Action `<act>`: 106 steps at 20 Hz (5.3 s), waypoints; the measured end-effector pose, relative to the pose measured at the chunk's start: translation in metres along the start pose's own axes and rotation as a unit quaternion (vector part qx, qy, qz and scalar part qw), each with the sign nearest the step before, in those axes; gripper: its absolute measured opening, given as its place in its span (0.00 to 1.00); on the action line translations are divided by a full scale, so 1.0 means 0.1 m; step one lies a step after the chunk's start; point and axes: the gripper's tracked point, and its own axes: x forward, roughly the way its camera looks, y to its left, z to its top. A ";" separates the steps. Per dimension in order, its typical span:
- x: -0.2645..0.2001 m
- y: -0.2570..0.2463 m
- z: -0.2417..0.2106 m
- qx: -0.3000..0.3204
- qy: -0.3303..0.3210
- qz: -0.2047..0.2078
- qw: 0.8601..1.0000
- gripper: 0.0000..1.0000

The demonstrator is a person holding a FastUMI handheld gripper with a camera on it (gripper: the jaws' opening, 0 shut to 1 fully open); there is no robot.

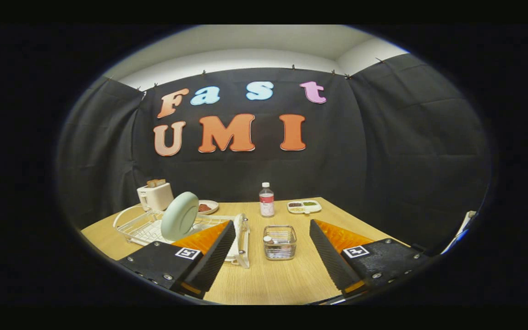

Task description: Take the plate from the dish rack, then take the spoon from the basket and place it into the plate.

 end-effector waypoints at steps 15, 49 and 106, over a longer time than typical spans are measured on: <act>0.77 1.52 0.10 -0.003 0.100 0.087 0.991 0.97; 1.72 2.03 -0.44 -0.037 0.293 -0.051 0.954 0.28; -0.41 1.31 -2.13 0.359 0.322 0.070 0.873 0.30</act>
